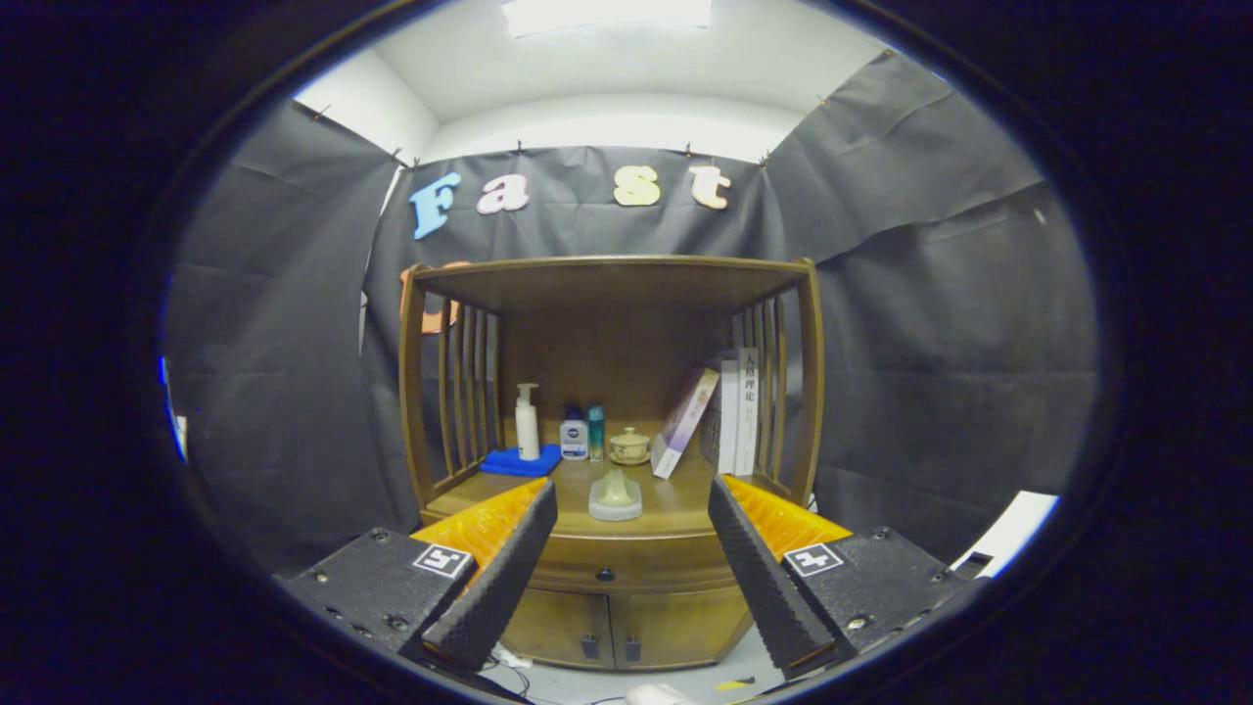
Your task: Pull open the drawer, take out the items inside it, and place them on the countertop above the cabinet.
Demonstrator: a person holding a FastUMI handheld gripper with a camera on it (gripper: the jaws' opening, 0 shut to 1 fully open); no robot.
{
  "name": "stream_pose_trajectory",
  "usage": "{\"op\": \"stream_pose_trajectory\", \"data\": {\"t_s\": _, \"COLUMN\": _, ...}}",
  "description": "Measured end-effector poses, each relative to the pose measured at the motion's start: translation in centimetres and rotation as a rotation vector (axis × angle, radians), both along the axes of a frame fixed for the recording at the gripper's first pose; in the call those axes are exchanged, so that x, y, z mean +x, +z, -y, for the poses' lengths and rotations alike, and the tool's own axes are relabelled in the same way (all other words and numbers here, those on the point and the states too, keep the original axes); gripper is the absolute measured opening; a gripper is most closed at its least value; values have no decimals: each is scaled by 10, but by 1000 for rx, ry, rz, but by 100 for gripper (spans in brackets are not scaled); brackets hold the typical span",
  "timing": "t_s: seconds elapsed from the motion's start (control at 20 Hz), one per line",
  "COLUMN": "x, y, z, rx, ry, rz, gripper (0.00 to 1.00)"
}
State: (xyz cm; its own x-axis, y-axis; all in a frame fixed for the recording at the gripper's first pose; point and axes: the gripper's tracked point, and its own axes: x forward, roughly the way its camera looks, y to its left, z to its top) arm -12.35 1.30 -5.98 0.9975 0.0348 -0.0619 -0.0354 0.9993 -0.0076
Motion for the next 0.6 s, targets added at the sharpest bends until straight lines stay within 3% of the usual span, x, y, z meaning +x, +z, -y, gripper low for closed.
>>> {"op": "stream_pose_trajectory", "data": {"t_s": 0.6, "x": 3, "y": 4, "z": 8, "rx": 24, "ry": -17, "rz": -31, "gripper": 100}}
